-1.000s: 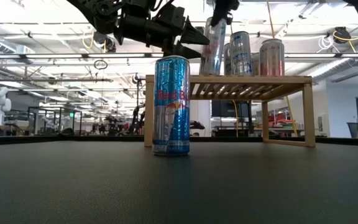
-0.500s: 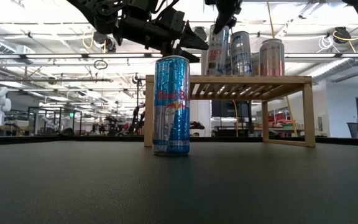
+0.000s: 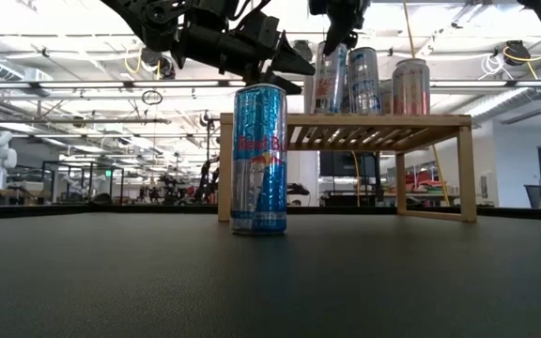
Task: Place canned beverage on shelf
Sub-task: Put the white soda can on the shelf, then put the top blue soda can on the shelf
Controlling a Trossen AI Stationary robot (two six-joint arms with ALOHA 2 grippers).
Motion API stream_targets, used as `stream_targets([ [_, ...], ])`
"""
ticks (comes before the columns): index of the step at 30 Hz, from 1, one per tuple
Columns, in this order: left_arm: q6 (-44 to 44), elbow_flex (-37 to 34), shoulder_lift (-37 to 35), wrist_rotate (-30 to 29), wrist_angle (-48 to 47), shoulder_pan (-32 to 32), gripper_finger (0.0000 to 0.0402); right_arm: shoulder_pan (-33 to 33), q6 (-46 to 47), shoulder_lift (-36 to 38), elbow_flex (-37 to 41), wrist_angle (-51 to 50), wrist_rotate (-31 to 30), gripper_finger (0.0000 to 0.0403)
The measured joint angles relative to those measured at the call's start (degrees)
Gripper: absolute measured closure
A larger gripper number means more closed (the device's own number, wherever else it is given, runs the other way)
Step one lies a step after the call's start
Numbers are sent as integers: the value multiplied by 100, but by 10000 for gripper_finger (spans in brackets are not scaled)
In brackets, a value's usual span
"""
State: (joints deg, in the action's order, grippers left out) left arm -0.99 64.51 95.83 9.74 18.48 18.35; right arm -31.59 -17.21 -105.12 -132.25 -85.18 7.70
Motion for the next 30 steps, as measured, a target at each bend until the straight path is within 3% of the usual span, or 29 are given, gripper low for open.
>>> stream_targets([
  [12,-4,0,0,0,-20,0,31,0,-9,2,5,284,-46,74],
  [20,-7,0,0,0,-20,0,31,7,0,8,-275,274,-94,71],
  [30,-18,1,0,0,-20,0,31,20,32,530,-271,482,-342,71],
])
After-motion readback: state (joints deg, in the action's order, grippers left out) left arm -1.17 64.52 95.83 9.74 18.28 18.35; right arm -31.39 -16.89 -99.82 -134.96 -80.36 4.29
